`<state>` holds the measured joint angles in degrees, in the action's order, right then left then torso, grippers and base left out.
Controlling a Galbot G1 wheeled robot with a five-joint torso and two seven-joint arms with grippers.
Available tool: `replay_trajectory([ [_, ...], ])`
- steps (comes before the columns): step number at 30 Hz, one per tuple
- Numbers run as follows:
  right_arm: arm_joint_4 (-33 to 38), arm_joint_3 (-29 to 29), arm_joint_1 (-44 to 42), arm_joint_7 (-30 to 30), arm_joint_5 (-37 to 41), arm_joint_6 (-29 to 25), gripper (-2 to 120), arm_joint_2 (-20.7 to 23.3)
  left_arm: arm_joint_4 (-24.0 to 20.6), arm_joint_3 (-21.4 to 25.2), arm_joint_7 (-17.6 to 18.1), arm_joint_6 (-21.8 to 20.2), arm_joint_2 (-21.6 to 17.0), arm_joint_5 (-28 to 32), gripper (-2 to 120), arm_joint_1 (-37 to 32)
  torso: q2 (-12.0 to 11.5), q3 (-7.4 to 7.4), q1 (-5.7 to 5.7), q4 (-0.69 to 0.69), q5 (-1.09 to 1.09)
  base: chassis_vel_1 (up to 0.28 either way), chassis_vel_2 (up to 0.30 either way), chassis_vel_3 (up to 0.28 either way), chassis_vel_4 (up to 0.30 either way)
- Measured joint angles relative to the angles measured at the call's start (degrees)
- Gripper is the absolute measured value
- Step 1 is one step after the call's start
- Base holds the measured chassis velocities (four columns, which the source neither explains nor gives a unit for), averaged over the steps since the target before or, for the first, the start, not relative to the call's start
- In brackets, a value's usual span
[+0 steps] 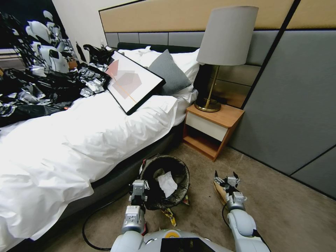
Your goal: Pick up the trash bin, then pick up the garbage from the floor and place it into the trash bin.
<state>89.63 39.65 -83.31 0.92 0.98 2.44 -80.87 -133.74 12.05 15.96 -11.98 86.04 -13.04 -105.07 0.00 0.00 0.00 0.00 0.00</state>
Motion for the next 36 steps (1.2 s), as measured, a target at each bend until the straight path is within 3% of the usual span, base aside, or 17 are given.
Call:
replay_trajectory([
  [8,-7.4,0.3,1.4,-2.4,-1.4,-0.1,100,0.4,-0.1,0.1,0.0,0.0,-0.2,0.0,1,0.0,0.0,0.0,0.0,0.0,-0.01,0.0,0.0,0.0,0.0],
  [25,-14.2,0.4,2.8,-4.0,-2.9,-3.6,100,0.7,-0.2,-0.1,0.1,-0.1,-0.4,-0.1,1,-0.4,0.0,0.0,0.0,0.0,0.0,0.0,0.0,0.0,0.0],
  [36,-16.2,0.5,3.5,-4.1,-2.9,-5.8,82,0.8,-0.1,-0.5,0.1,-0.1,-0.4,-0.6,1,-0.4,0.0,0.0,0.0,0.0,0.0,0.0,0.0,0.0,0.0],
])
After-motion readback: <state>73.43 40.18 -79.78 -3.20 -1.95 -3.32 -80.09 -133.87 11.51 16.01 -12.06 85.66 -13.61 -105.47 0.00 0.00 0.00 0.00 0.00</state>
